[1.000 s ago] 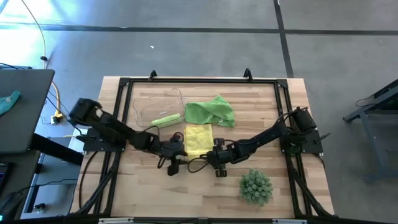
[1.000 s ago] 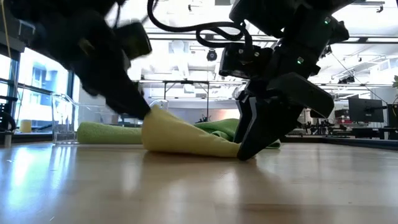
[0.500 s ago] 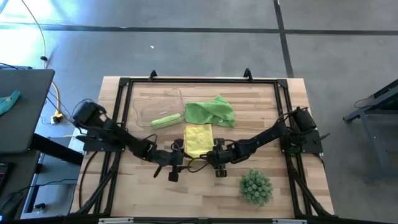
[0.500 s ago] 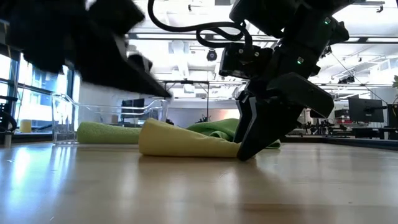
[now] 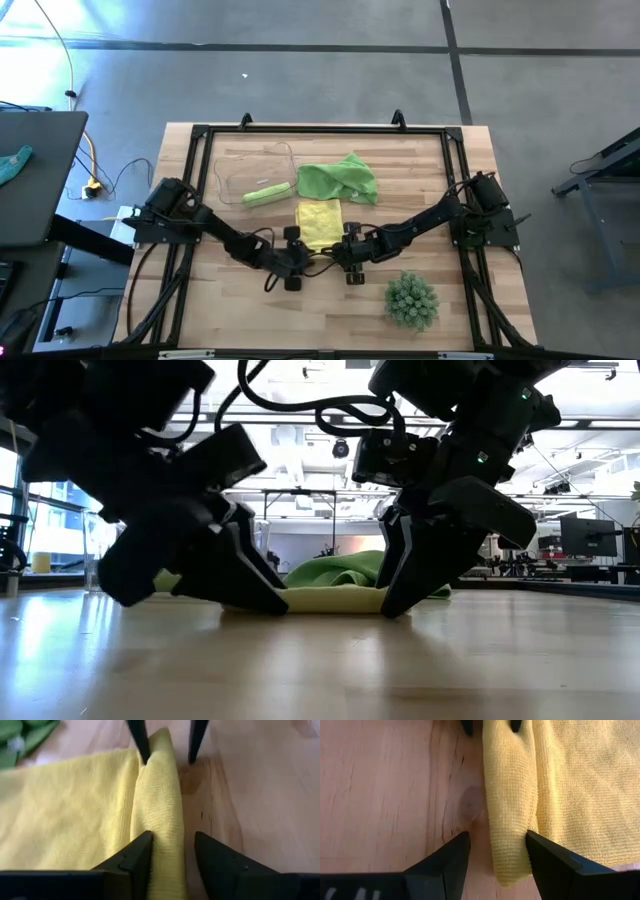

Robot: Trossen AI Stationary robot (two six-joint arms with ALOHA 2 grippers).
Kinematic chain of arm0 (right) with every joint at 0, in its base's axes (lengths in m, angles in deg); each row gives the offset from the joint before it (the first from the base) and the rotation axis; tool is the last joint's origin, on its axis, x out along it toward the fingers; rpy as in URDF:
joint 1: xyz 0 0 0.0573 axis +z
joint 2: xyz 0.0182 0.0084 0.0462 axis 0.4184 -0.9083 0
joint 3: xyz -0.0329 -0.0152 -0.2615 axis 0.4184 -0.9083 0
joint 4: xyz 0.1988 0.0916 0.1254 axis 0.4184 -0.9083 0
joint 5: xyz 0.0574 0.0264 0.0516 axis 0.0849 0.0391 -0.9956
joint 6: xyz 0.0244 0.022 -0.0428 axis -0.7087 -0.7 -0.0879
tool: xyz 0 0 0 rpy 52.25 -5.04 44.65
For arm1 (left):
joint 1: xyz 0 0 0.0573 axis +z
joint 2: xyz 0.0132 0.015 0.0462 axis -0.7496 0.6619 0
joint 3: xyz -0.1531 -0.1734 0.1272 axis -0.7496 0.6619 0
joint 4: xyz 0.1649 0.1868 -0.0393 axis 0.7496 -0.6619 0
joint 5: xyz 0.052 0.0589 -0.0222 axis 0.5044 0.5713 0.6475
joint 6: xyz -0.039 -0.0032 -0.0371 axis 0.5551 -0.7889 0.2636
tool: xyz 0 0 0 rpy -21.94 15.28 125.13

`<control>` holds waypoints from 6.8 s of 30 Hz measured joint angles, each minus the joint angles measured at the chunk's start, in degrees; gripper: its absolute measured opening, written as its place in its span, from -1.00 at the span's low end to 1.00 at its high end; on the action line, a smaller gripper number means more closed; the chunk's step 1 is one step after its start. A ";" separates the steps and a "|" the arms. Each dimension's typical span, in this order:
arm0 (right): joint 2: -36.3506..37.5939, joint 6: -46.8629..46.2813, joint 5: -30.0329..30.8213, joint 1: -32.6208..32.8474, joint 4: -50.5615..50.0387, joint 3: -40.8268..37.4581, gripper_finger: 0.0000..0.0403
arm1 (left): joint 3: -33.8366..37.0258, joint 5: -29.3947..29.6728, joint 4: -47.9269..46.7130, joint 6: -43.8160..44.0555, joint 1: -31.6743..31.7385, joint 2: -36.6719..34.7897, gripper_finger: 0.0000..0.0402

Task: Roll microfiber towels into tight, uniform cylinder then place into a basket
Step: Roll the yellow towel

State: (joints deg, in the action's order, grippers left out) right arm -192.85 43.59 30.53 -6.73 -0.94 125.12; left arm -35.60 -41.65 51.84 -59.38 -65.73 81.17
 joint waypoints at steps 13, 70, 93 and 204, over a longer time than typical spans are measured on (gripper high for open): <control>2.01 2.72 1.82 0.03 -0.40 -0.03 -0.25 | -0.28 -5.55 -4.47 26.79 0.70 -0.52 -0.89; 2.01 21.47 6.94 -1.89 2.95 0.10 -0.21 | -0.11 -15.67 -2.58 44.40 5.51 -1.51 -0.95; -0.13 11.66 -7.75 -8.22 2.75 0.24 -0.22 | 0.01 -15.80 -16.55 17.77 4.39 -21.33 -0.26; -0.33 -3.80 -28.68 -17.19 3.92 0.17 -0.88 | -1.25 8.64 -11.84 0.27 -1.68 -3.75 -0.23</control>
State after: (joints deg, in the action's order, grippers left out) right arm -193.18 39.79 1.85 -23.92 2.98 125.29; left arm -36.85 -33.02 40.00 -59.12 -67.41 77.42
